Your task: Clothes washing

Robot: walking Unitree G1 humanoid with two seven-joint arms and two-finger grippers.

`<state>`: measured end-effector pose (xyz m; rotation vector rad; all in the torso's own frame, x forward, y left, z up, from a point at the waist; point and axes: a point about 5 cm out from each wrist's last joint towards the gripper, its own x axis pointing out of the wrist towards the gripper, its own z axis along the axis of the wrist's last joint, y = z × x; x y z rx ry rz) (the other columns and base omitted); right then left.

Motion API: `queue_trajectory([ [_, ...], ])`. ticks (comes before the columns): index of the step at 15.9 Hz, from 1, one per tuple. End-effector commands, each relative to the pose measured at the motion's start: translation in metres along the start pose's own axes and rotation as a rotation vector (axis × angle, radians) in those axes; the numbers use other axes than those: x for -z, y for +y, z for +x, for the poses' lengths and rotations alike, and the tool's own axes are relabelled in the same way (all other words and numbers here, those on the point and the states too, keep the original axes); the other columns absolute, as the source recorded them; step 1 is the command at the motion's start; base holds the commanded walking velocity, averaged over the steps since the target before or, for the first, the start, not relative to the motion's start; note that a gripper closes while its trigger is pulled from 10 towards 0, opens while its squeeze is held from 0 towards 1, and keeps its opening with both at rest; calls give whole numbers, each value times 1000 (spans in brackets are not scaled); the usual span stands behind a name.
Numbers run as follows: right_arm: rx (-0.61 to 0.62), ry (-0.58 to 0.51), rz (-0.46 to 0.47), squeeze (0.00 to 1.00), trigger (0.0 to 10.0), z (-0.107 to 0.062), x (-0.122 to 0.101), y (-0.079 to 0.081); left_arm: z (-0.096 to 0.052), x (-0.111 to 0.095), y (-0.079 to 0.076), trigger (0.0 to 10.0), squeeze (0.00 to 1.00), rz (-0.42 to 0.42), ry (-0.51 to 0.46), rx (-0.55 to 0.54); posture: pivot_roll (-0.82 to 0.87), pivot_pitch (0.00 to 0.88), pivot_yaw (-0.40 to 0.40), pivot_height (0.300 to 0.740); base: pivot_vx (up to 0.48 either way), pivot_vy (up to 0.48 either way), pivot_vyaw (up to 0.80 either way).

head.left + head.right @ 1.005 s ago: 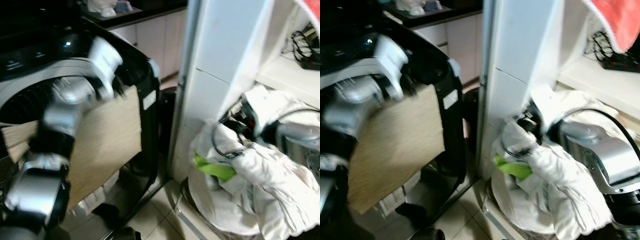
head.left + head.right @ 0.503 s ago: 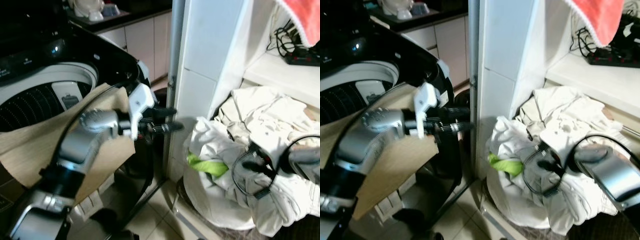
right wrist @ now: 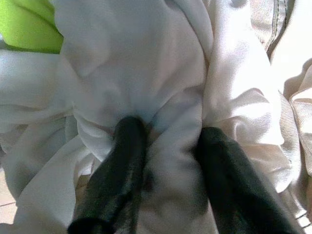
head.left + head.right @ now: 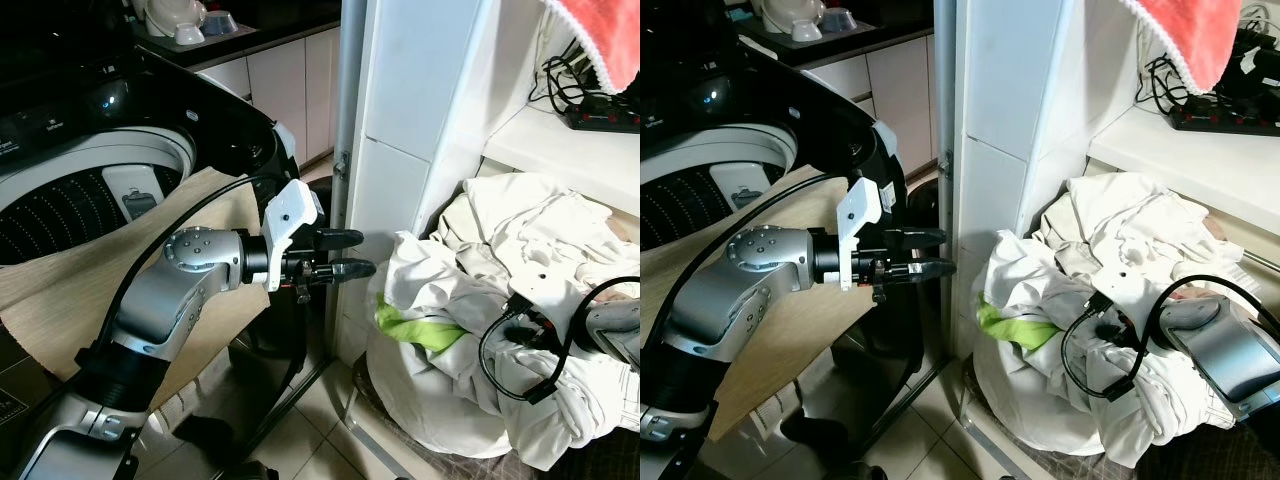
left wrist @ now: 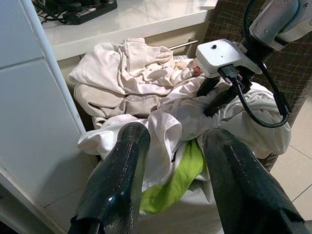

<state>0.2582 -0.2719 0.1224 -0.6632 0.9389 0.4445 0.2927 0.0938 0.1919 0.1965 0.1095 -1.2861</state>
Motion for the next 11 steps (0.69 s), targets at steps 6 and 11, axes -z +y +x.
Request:
queue_trajectory([
  [6, -11, -11, -6, 0, 0, -1, -3, -4, -2, -4, -1, 10000, 0, 12, 8, -11, -85, 0, 45, 740, 0, 0, 0],
  [11, -18, -62, 29, 0, 0, -10, -8, -10, -2, -5, 1, 10000, 0, 19, 10, -29, -82, 0, 40, 740, 0, 0, 0],
])
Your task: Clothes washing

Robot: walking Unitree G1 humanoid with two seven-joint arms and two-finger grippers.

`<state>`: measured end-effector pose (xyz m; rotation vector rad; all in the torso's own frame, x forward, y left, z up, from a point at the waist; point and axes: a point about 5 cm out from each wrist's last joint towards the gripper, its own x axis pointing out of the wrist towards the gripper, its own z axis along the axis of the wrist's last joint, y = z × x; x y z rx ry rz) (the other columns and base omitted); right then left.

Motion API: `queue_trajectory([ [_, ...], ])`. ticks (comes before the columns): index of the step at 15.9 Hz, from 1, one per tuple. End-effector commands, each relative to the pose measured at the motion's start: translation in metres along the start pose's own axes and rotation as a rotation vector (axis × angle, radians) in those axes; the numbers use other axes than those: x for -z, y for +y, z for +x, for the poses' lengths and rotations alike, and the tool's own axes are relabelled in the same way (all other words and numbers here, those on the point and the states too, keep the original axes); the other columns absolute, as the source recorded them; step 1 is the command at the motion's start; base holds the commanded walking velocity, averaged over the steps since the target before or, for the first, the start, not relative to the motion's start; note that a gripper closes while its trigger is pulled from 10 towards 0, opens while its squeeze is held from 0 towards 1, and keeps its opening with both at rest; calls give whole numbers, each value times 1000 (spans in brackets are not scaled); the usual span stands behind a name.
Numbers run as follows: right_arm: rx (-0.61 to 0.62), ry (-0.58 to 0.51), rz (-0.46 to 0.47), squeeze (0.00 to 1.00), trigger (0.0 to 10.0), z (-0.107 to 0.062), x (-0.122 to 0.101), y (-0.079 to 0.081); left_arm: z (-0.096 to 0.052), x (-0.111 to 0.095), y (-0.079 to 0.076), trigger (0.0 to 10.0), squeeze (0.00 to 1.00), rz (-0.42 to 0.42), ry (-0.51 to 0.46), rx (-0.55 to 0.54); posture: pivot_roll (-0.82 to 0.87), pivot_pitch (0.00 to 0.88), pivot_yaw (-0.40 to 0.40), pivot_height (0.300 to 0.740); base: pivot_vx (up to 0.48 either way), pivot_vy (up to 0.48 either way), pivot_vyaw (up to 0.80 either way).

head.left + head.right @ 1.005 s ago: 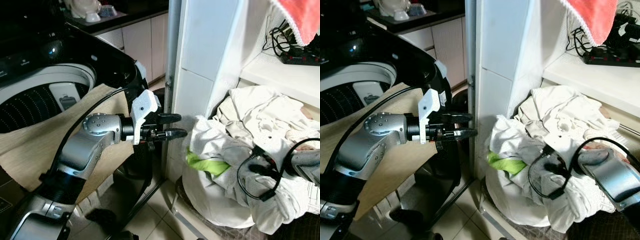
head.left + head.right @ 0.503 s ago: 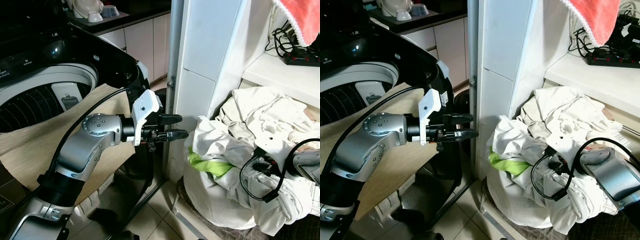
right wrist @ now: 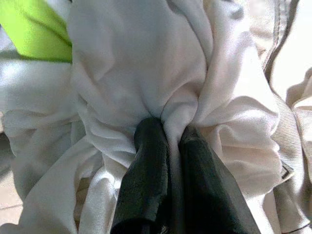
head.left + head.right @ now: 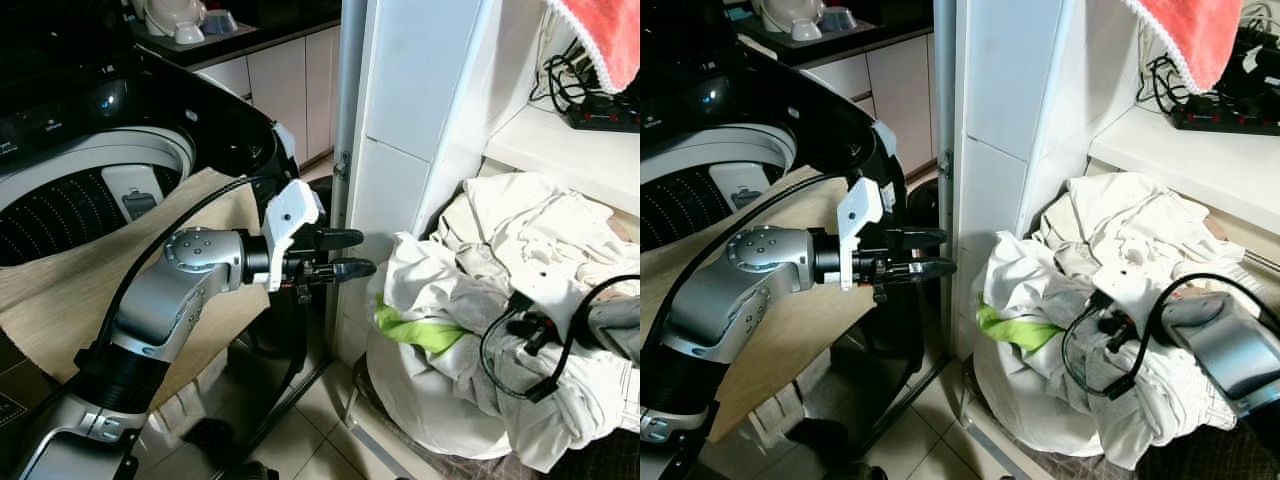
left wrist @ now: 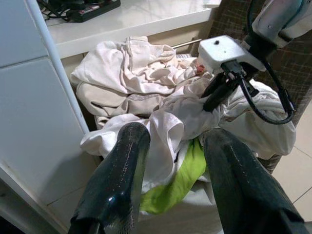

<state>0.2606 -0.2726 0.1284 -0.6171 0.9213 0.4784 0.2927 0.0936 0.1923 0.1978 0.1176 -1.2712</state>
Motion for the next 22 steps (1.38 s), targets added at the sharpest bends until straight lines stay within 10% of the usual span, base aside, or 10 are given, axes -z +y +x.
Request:
queue_trajectory([
  [1, -4, -113, 63, 0, 0, -13, -14, -8, -2, -6, 3, 10000, 0, 26, -7, -44, -81, 0, 37, 740, 0, 0, 0],
  [7, -93, -660, 219, 0, 0, -69, -84, -22, 4, -38, 17, 10000, 0, 3, -213, -193, -83, 0, 32, 740, 0, 0, 0],
  [8, -105, -786, 259, 0, 0, -82, -100, -27, 7, -48, 16, 10000, 1000, -26, -275, -193, -83, 0, 32, 740, 0, 0, 0],
  [13, -231, -1078, 355, 0, 0, -109, -142, -22, 28, -61, 0, 10000, 1000, -47, -346, -129, -82, 0, 25, 740, 0, 0, 0],
  [14, -271, -1115, 379, 0, 0, -112, -148, -19, 34, -58, -5, 10000, 659, -54, -340, -126, -82, 0, 24, 740, 0, 0, 0],
  [15, -320, -1141, 383, 0, 0, -115, -156, -13, 42, -55, -9, 10000, 0, -59, -330, -130, -82, 0, 24, 740, 0, 0, 0],
  [22, -419, -1138, 349, 0, 0, -117, -167, 10, 60, -53, -3, 10000, 0, -78, -342, -274, -87, 0, 27, 740, 0, 0, 0],
])
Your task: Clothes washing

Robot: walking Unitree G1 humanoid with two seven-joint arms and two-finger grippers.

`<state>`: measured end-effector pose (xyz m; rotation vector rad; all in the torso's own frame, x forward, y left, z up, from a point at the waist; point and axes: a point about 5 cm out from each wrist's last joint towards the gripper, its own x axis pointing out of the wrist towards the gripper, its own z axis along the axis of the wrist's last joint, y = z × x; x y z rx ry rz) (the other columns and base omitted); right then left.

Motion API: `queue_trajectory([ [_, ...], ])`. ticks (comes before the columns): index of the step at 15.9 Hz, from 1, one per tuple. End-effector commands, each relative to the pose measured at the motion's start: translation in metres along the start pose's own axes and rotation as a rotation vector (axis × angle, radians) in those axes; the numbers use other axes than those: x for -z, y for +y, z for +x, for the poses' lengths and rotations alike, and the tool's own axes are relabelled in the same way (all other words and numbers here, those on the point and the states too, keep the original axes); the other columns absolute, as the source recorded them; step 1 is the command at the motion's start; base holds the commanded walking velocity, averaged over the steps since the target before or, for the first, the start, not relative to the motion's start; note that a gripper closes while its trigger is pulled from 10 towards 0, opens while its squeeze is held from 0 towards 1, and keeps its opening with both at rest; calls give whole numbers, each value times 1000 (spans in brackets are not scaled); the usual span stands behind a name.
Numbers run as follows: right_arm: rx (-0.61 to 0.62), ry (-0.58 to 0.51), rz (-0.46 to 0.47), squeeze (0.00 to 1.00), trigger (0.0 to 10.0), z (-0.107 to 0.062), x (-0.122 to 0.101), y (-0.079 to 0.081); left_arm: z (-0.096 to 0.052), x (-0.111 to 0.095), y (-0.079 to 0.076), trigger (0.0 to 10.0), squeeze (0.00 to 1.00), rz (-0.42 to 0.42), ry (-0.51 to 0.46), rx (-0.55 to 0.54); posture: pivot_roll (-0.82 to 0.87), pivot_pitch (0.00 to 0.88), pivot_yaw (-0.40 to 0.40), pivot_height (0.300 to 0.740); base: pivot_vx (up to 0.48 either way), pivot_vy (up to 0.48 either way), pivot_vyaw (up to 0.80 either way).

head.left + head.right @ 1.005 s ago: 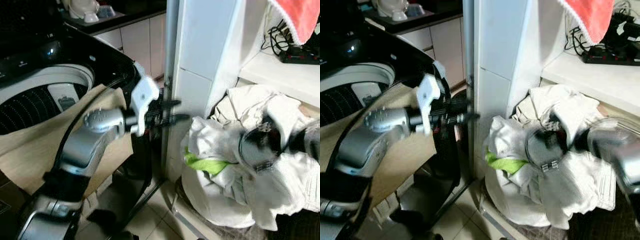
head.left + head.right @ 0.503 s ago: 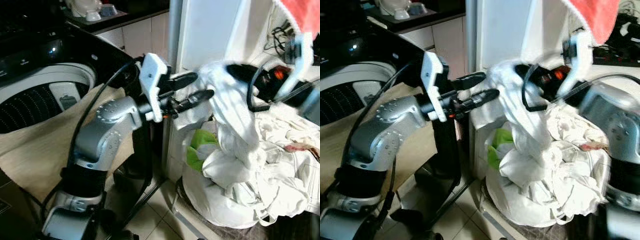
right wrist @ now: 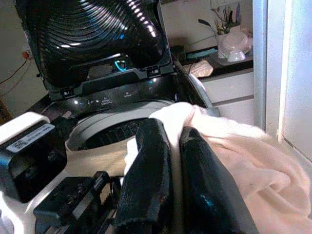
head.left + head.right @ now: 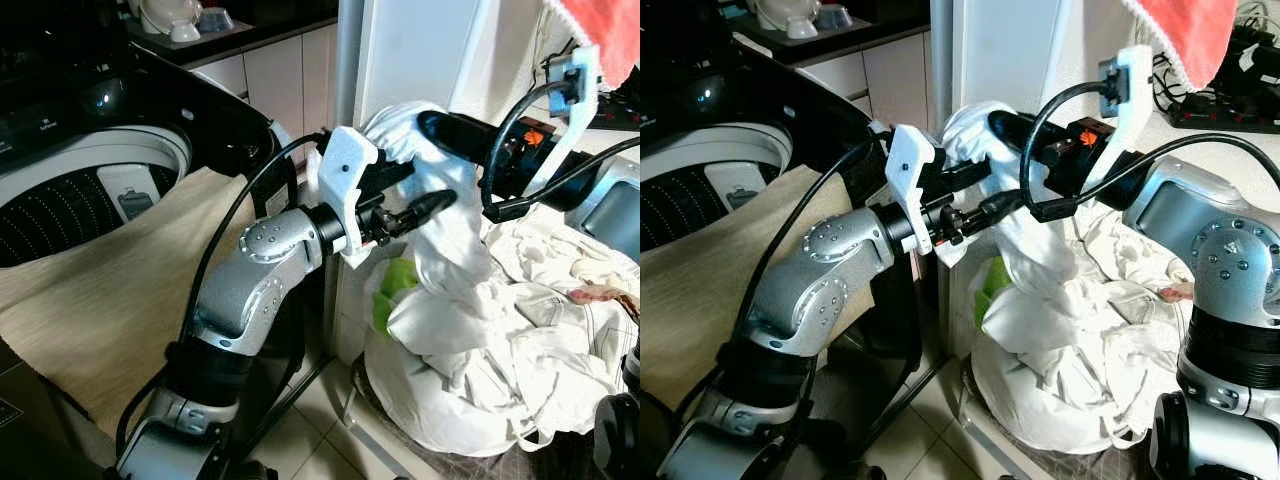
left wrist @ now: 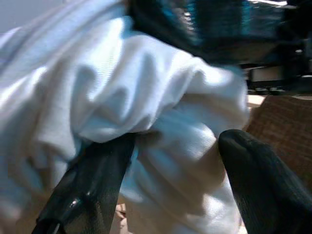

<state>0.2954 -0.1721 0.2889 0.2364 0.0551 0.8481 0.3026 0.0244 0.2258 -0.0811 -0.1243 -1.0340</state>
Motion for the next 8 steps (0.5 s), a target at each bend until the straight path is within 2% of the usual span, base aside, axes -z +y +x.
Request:
queue_trajectory([
  [1, -37, -27, -33, 0, 0, 1, -10, 10, 1, -7, 5, 8078, 0, 22, -17, -32, -89, 0, 30, 740, 0, 0, 0],
  [2, -34, -27, -30, 0, 0, 1, -10, 10, 0, -7, 9, 1882, 0, 20, -21, -63, -89, 0, 30, 740, 0, 0, 0],
  [3, -33, -29, -28, 0, 0, 1, -10, 10, 0, -7, 11, 0, 0, 18, -27, -76, -89, 0, 30, 740, 0, 0, 0],
  [8, -26, -21, -35, 0, 0, 1, -9, 11, -1, -6, 12, 0, 0, 11, -34, -84, -89, 0, 32, 740, 0, 0, 0],
])
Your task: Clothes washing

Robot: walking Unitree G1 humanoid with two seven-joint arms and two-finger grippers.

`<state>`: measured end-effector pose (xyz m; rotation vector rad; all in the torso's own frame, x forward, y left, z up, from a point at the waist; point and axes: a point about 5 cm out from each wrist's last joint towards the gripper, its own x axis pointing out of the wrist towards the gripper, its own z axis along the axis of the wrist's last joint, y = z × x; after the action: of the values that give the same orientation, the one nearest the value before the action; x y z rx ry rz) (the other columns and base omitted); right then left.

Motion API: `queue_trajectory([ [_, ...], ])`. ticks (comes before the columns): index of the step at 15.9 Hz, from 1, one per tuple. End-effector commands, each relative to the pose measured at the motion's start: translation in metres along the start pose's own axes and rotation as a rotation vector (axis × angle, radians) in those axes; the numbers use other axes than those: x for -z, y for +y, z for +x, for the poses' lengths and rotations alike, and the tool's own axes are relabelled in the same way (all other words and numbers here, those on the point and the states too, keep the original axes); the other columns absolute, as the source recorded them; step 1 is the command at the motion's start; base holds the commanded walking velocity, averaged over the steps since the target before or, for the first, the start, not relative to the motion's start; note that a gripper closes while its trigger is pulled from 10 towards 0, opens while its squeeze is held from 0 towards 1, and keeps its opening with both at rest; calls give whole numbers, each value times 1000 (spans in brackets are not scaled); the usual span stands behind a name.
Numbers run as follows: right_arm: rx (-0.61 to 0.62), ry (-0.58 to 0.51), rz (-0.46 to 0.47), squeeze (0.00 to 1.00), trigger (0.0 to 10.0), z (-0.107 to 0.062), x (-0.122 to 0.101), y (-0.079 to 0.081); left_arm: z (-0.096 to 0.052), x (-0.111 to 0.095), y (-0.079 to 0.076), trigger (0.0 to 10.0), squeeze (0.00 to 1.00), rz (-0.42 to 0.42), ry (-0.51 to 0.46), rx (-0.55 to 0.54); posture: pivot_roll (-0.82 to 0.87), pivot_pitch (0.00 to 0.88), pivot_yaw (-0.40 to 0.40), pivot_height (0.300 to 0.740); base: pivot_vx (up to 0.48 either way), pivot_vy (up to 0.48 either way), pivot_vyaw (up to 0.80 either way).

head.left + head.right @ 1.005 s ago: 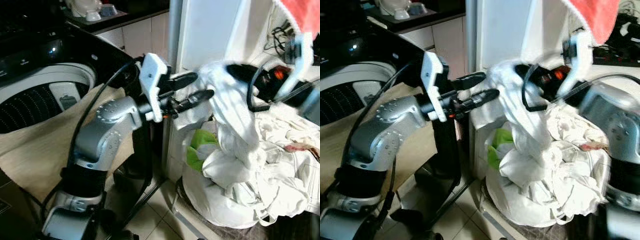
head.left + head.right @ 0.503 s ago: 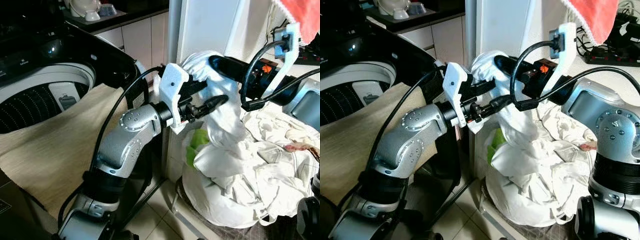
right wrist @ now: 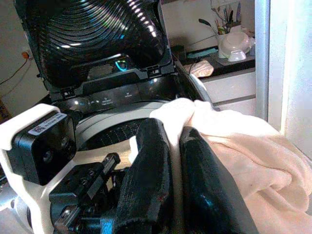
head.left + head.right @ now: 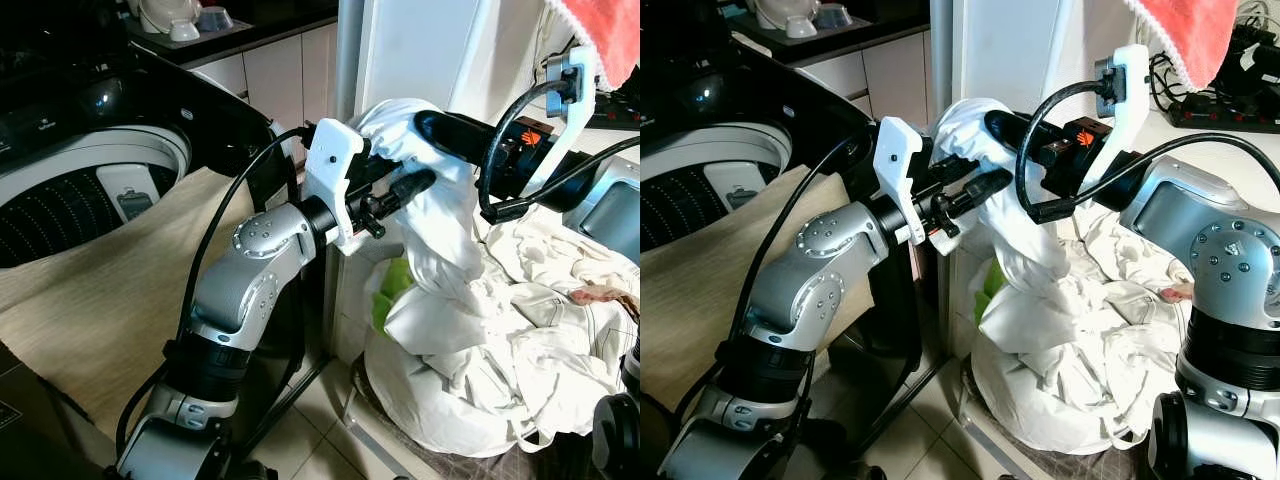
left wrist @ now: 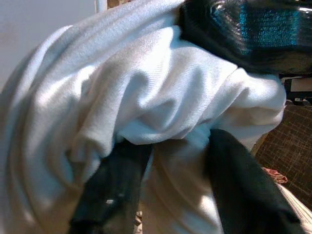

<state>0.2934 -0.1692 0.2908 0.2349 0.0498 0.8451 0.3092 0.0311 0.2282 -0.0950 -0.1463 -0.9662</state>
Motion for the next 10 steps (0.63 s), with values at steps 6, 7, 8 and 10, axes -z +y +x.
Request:
queue_trajectory([
  [6, -32, -13, -38, 0, 0, 1, -9, 10, 0, -5, 8, 0, 0, -6, -26, -43, -91, 0, 31, 740, 0, 0, 0],
  [7, -32, -12, -40, 0, 0, 2, -9, 11, 0, -6, 10, 0, 0, -7, -31, -56, -91, 0, 30, 740, 0, 0, 0],
  [8, -33, -10, -43, 0, 0, 2, -9, 11, -1, -6, 13, 0, 0, -12, -36, -74, -91, 0, 30, 740, 0, 0, 0],
  [10, -38, -7, -50, 0, 0, 2, -8, 13, -2, -8, 17, 0, 0, -8, -40, -88, -90, 0, 30, 740, 0, 0, 0],
])
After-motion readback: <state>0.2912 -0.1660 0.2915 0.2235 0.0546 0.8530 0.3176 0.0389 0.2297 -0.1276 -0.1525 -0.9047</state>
